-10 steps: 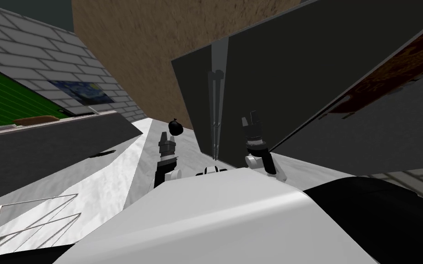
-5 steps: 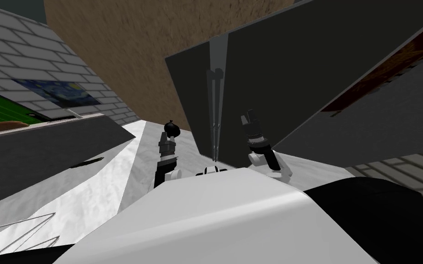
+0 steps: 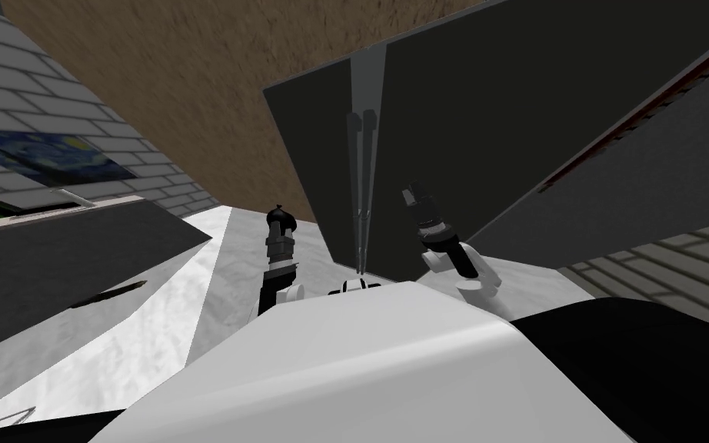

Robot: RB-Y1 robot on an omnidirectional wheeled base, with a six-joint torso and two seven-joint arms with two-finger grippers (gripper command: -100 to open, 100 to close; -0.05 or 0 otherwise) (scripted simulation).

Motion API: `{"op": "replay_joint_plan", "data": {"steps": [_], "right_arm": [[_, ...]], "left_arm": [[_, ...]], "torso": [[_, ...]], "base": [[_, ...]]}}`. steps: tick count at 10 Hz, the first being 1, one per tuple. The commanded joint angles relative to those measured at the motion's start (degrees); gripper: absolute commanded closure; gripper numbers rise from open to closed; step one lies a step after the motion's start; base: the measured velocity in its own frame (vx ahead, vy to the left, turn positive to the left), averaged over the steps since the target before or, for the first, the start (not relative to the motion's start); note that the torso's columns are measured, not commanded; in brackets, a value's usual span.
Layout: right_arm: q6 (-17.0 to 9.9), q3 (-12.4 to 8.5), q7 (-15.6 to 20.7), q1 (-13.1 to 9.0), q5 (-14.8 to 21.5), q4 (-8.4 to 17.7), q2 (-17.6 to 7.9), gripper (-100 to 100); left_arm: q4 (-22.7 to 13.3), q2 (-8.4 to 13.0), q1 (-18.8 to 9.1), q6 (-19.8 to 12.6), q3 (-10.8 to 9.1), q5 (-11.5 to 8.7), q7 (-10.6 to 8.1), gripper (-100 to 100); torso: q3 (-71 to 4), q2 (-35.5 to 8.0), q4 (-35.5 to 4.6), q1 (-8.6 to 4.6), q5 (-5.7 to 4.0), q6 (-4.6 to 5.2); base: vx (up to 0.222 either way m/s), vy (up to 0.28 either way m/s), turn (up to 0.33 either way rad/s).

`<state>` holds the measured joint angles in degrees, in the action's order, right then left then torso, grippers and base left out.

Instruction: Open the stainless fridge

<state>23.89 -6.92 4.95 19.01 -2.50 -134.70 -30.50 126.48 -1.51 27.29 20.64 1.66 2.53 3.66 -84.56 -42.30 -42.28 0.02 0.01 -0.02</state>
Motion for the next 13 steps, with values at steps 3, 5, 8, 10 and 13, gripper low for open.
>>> {"op": "replay_joint_plan", "data": {"steps": [3,5,8,10,13], "right_arm": [[-1.56,-2.26,0.58,-2.39,0.06,0.22,-7.55,-100],[-2.34,-3.32,0.85,-3.55,0.09,0.38,-11.01,-100],[-3.16,-4.36,1.11,-4.70,0.12,0.57,-15.58,-100],[-4.01,-5.37,1.36,-5.82,0.17,0.80,-19.03,-100],[-4.91,-6.33,1.61,-6.90,0.24,1.08,-23.69,-100]], "left_arm": [[0.00,0.00,-0.01,0.00,0.00,0.00,0.00,0],[0.00,0.00,0.00,0.00,0.00,0.00,0.00,0],[0.00,0.00,-0.01,0.00,0.00,0.00,0.00,0],[0.00,0.00,0.00,0.00,0.00,0.00,0.00,0],[0.00,0.00,-0.01,0.00,0.00,0.00,0.00,0]], "torso": [[0.08,-0.11,-0.04,-0.18,-0.06,0.01],[-0.01,0.03,0.01,-0.03,-0.01,0.00],[0.05,-0.08,-0.02,-0.10,-0.03,0.00],[0.01,-0.01,0.00,-0.04,-0.02,0.00],[0.04,-0.06,-0.02,-0.13,-0.04,0.00]], "base": [[0.054,0.042,-0.089],[0.076,0.065,-0.157],[0.060,0.068,-0.097],[0.064,0.080,-0.162],[0.048,0.061,-0.099]]}}
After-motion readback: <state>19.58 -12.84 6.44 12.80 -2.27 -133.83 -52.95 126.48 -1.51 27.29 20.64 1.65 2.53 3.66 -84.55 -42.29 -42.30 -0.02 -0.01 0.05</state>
